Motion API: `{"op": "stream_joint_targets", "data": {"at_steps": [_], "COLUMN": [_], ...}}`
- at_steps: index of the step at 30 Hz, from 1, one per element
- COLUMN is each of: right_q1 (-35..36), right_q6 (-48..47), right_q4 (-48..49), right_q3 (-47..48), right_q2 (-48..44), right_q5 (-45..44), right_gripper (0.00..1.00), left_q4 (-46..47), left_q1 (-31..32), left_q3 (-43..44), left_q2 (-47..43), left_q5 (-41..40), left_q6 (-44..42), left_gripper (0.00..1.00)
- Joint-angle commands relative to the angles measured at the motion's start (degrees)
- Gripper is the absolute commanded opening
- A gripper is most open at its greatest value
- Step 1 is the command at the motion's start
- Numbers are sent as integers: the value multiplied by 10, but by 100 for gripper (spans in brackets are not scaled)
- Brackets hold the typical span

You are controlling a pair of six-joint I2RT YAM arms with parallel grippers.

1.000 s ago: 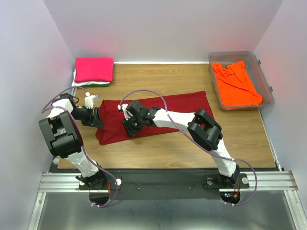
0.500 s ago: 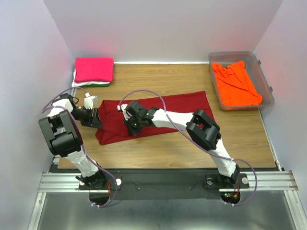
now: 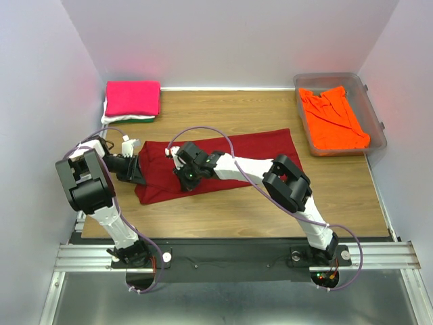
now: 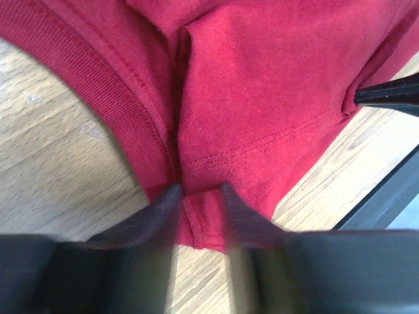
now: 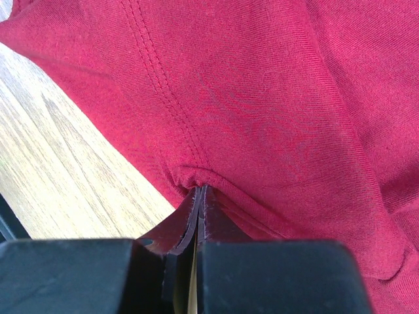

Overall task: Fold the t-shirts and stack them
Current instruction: Fold the tshirt

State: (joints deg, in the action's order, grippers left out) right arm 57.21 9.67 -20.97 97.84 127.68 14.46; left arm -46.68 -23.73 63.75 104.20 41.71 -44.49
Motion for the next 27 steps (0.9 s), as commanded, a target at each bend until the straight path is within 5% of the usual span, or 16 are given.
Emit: {"op": "stream_joint_targets", "data": {"at_steps": [1,6,27], "right_q1": [8,6,-97], "right_q6": [0,4,33], "right_q4": [7,7,6], "right_q3": [27,29,85], "right_q2": [-18,-30,-20], "right_q5": [-8,-15,7], "right_gripper": [1,1,1], "left_q4": [-28,-51,-87], "left_q1": [-1,-1,33], "left_q3": [17,37,211], "left_q2": [-1,-19,51], "left_q5": [32,46,115], "left_q6": [-9,-16,48], "left_gripper": [29,1,0]}}
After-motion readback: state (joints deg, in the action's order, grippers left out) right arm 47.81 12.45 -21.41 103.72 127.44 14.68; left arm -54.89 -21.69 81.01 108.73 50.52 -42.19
